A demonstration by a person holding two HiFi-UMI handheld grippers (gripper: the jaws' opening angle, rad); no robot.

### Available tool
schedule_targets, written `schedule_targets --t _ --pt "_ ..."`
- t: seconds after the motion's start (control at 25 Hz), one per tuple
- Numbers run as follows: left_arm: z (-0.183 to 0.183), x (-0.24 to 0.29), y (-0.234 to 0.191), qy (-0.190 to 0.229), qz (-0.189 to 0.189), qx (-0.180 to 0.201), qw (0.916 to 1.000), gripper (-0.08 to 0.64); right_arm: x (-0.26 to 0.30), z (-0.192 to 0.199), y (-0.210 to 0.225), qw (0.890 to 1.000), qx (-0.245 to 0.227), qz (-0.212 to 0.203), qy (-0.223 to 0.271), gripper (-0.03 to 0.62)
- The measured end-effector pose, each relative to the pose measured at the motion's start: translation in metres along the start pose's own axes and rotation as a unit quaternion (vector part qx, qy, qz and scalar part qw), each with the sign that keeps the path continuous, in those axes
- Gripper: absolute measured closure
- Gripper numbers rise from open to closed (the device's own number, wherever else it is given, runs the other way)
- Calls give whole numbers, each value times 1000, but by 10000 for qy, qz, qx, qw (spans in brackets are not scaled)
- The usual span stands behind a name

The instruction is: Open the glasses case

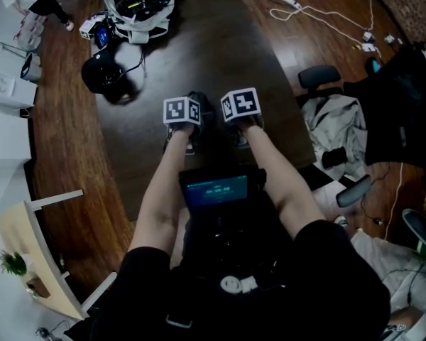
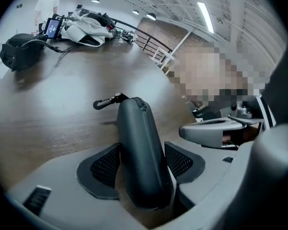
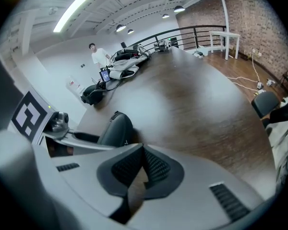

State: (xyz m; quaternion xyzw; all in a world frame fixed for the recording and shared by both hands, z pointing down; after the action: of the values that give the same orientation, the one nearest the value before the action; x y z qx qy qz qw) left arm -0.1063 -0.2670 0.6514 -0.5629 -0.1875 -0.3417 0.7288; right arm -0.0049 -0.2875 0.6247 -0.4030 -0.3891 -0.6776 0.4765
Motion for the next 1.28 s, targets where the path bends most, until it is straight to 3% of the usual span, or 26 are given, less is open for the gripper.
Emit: schedule_targets --t 0.2,0.44,0.56,0.68,0.76,0.88,1.0,1.08,1.12,1.28 --pt "0 -1 -8 -71 -80 -24 9999 272 2 -1 1 10000 39 -64 -37 577" --pt "-3 0 -9 -244 -268 401 9985 272 1 -1 -2 9999 10 -105 -23 577" --pt "-1 -3 -11 -152 -94 181 9997 278 -1 -2 -1 9999 12 -112 26 577" --pt "-3 -11 -9 231 489 -331 9980 281 -6 -5 -2 9997 5 -215 149 577" --pt "-11 -20 -3 675 1160 -789 9878 282 -11 -9 -6 9987 -23 -406 291 577" --pt "-25 -41 3 1284 1937 -1384 9627 282 -21 -14 -21 9943 -272 -885 520 575" --pt "-33 -60 6 1620 2431 -1674 9416 282 -35 -16 -42 9820 -1001 -1282 955 572" --pt "-35 -71 10 1693 2711 -1734 9315 282 -47 -16 -54 9666 -1666 -1387 1371 561" --pt "-36 -77 13 1723 2863 -1751 9261 282 -53 -14 -60 9572 -1995 -1430 1536 526" --pt "-38 -95 23 1897 3403 -1781 9036 282 -61 7 -81 9139 -3294 -1528 1815 474"
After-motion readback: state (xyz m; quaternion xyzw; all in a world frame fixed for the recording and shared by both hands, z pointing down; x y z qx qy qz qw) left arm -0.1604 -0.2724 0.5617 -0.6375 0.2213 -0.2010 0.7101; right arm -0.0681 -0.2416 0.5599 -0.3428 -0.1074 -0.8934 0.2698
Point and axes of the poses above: the fingertips, and each gripper's own axes: x forward along the fingers, y to its right, z out of its underside, the point moved 3 cm from there along -x, backward along the fingers, and after that the axes turned 15 degrees about z, right-handed, at the moved point
